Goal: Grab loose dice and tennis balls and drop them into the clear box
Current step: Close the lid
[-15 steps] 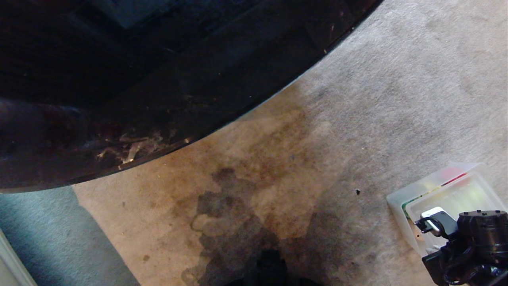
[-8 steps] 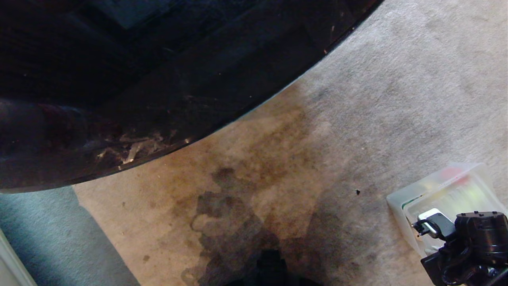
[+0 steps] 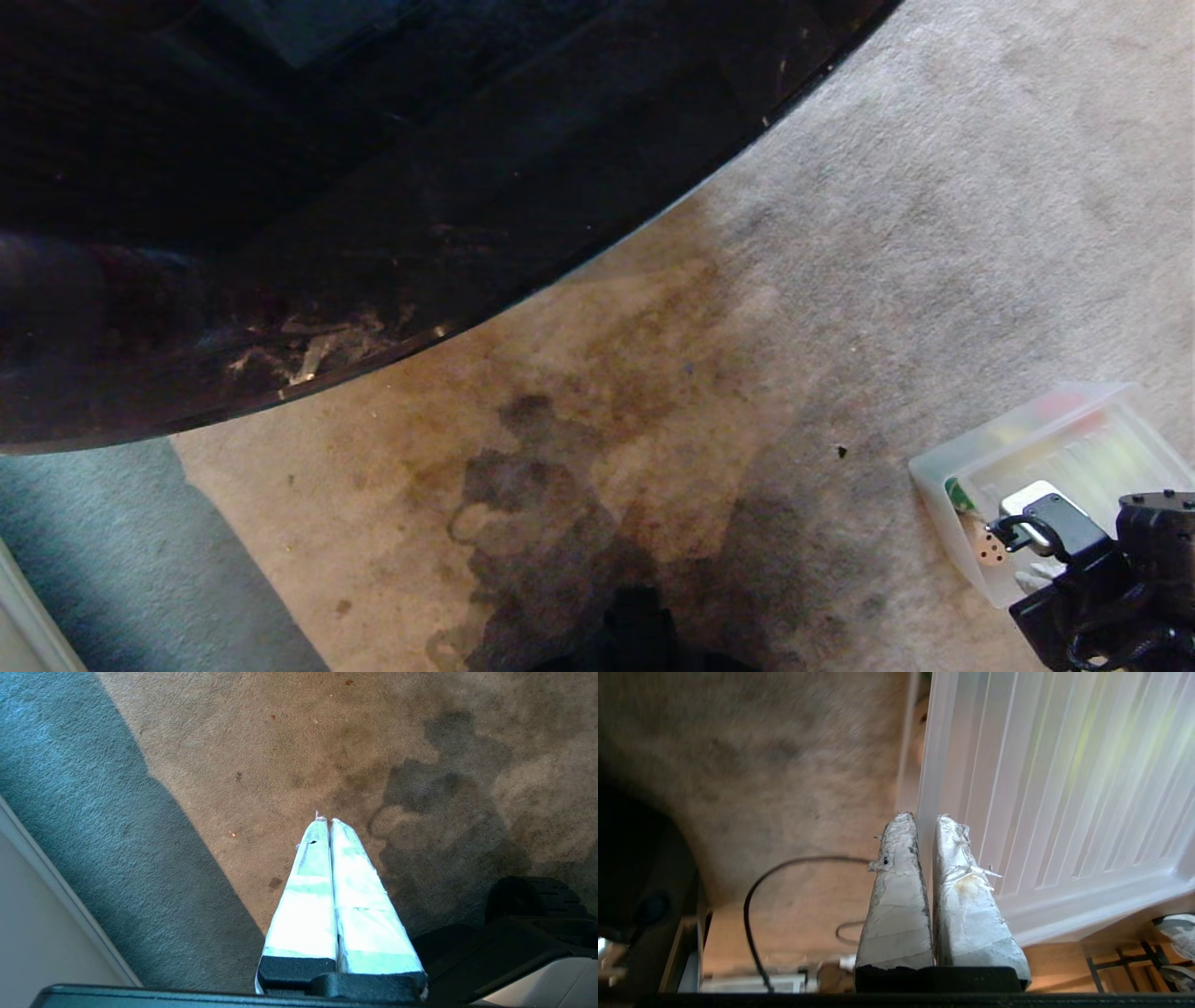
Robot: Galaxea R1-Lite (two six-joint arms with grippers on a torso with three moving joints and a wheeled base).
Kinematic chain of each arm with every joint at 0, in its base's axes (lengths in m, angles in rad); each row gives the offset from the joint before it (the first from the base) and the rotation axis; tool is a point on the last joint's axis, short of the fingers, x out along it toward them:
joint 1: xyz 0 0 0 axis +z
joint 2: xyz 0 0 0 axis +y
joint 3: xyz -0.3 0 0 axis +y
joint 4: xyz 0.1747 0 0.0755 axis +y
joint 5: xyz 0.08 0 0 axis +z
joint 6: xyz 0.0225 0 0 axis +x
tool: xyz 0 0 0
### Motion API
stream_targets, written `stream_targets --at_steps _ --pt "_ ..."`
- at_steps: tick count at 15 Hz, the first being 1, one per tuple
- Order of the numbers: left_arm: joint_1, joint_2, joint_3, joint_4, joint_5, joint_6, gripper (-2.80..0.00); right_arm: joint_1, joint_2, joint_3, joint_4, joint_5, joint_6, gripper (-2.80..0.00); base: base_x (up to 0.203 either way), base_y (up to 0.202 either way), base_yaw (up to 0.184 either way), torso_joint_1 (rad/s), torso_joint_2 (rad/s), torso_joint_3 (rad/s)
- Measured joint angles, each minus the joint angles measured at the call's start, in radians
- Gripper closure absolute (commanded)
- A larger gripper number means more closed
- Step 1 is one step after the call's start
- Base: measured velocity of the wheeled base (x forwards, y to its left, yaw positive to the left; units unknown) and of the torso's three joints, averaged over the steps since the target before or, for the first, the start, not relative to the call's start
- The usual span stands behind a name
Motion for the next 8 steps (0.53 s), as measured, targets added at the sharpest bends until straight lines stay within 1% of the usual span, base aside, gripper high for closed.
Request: stream_targets --at_steps 8 --pt "0.000 0.000 0.000 0.000 0.000 0.000 0.00 -0.001 -0.067 -0.025 0.014 -0.004 0.001 0.00 0.000 0.000 0.000 0.000 0.00 0.000"
